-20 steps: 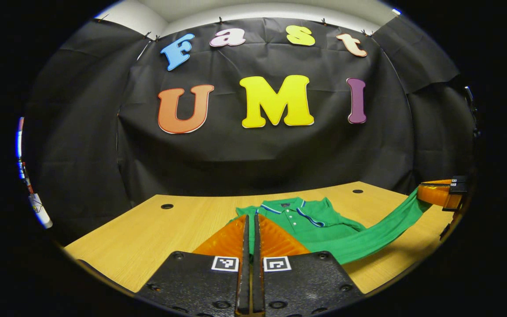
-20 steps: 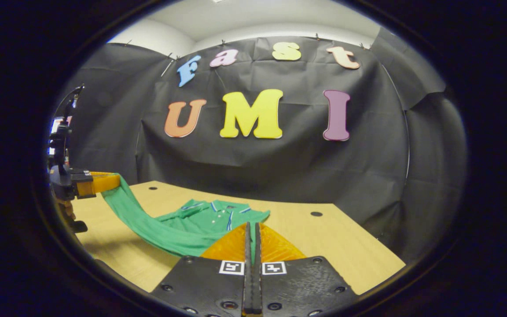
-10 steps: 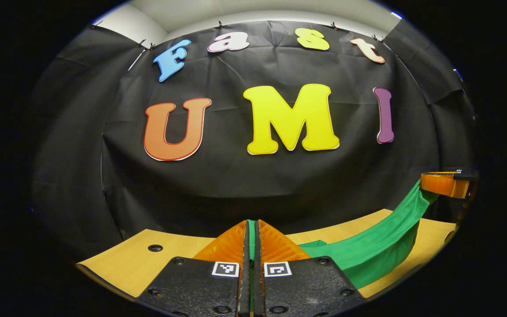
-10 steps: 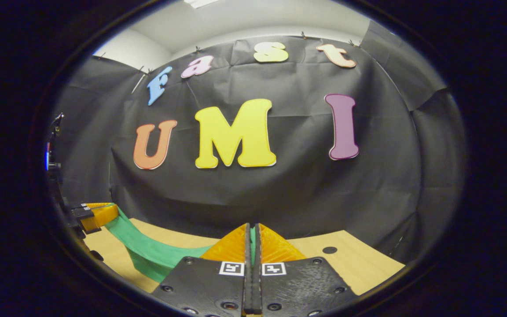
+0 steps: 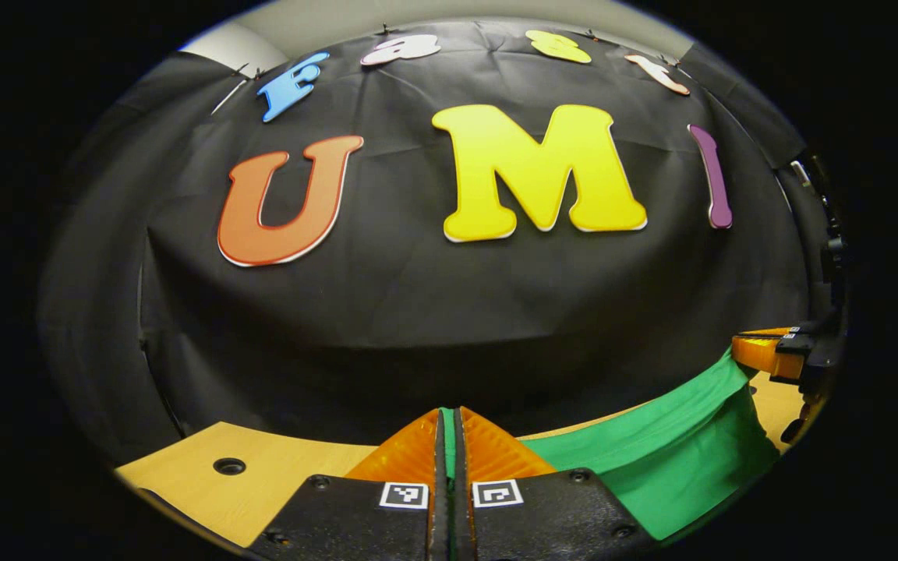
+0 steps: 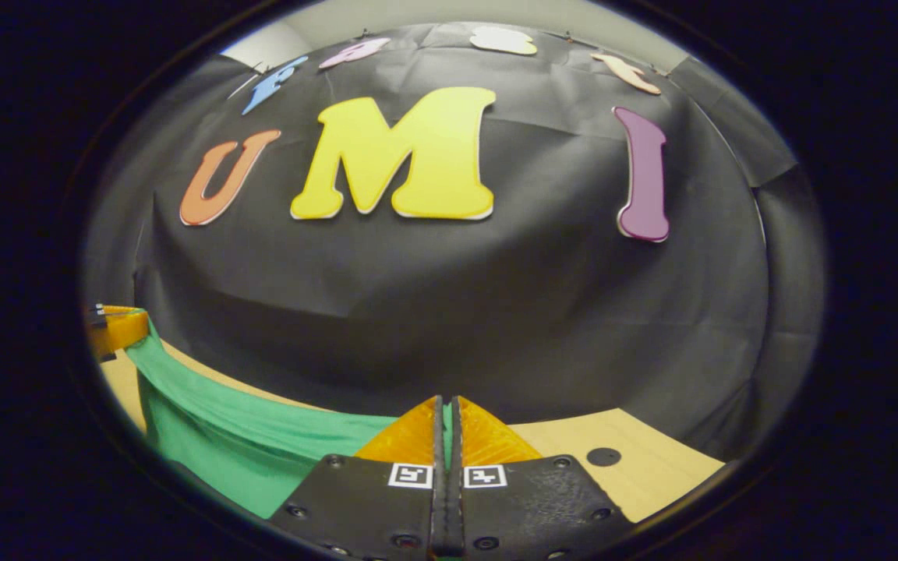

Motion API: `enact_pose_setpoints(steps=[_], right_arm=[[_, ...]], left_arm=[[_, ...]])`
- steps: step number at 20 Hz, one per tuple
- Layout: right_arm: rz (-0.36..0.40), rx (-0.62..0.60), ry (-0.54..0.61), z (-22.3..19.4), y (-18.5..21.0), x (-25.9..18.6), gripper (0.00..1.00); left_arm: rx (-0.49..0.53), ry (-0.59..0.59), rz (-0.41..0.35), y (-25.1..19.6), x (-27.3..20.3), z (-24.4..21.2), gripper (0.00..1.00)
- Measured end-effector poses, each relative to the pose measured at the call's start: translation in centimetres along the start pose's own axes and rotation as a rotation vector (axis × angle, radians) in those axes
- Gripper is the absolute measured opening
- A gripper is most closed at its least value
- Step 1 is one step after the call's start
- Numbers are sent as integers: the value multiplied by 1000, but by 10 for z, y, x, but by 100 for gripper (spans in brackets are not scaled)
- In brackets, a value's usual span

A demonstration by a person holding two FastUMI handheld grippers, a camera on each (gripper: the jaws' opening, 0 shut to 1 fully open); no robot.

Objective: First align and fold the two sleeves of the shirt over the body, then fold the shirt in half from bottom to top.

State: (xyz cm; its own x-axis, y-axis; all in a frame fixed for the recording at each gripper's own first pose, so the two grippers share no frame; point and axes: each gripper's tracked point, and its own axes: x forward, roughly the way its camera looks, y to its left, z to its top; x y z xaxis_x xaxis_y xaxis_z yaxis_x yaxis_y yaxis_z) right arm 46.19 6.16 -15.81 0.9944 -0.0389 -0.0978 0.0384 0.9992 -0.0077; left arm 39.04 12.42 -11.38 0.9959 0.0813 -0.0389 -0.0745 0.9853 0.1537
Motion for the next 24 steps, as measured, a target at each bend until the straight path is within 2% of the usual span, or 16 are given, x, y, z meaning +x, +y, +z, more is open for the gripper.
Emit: enact_pose_setpoints(steps=[2,5,8,10,11,12,15,16,20,24], right_arm=[[-16,-37,24,-14,5,29,0],[-41,-31,33,-23,4,51,0],[-75,-60,14,-25,1,57,0],[-82,-62,39,-32,2,55,0],[-73,-52,44,-34,4,55,0],[-75,-52,56,-35,5,51,11],[-59,-79,65,-41,5,49,73],[-62,-79,65,-44,4,47,94],[-11,-41,29,-32,9,34,95],[-26,-28,-30,-25,-6,8,95]], left_arm=[[9,6,3,3,22,-10,8],[-11,22,-2,6,43,-32,8],[23,54,-11,-4,52,-47,8],[-7,60,-17,-5,53,-52,9],[-14,65,-23,-5,50,-52,13],[-8,55,7,-1,49,-52,29],[-35,50,18,8,47,-57,100],[-42,44,32,10,46,-56,100],[-68,0,62,21,36,-53,100],[-48,-39,122,36,11,-47,100]])
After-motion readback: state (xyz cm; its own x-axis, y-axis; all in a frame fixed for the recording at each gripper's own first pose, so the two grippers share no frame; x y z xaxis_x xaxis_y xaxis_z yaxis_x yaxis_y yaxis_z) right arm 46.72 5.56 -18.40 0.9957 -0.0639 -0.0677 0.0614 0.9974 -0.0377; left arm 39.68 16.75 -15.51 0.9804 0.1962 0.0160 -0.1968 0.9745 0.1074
